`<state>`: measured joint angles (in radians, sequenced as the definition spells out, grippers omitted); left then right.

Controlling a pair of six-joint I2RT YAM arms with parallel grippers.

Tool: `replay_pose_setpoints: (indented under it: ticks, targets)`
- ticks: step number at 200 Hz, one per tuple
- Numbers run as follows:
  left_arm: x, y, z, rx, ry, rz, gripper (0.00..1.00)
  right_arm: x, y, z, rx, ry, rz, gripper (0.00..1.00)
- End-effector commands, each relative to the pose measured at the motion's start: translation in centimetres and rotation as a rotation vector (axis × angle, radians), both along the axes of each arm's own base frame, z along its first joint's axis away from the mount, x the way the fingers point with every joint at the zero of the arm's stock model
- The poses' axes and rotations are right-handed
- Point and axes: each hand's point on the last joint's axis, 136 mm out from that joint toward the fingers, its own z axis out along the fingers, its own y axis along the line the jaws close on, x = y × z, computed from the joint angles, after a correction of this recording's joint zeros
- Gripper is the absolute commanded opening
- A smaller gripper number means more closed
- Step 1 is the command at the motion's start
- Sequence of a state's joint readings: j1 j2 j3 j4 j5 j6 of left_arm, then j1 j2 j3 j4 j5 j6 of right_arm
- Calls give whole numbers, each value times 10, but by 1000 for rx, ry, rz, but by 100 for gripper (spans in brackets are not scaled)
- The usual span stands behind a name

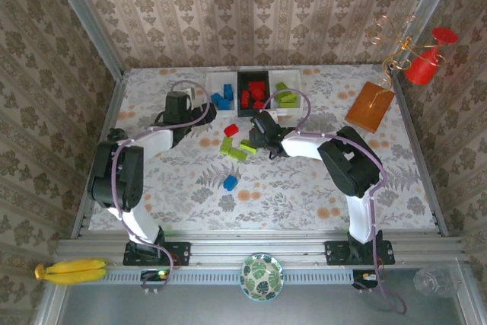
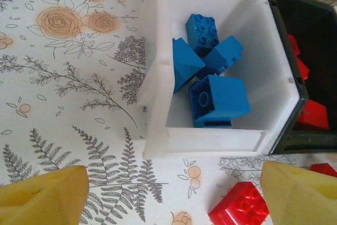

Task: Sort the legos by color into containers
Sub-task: Pick up the lego from the center of the table, then place the lego in the container.

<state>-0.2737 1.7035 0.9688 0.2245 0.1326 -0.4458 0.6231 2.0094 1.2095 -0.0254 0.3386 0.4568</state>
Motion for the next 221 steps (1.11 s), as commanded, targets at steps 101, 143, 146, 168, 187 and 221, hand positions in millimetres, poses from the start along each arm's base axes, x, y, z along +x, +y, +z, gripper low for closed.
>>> replay_pose_setpoints:
  ticks: [101,143,146,168,187,221]
  targets:
    - [-53,-3,15,-39,-44,-32,88,-7,-19,59,65,-113,85,53]
    - [-60,19,20,-78,-84,31,90,2,53,115,362,-241,257,52]
    - [-60,20,20,-78,-83,34,90,5,58,118,369,-247,262,52]
    - [-67,28,20,-86,-77,54,91,29,89,133,418,-292,286,52]
    - [-75,34,17,-93,-69,69,91,53,108,141,431,-329,294,52]
    - [-89,38,18,-99,-62,74,91,96,129,139,407,-377,283,53]
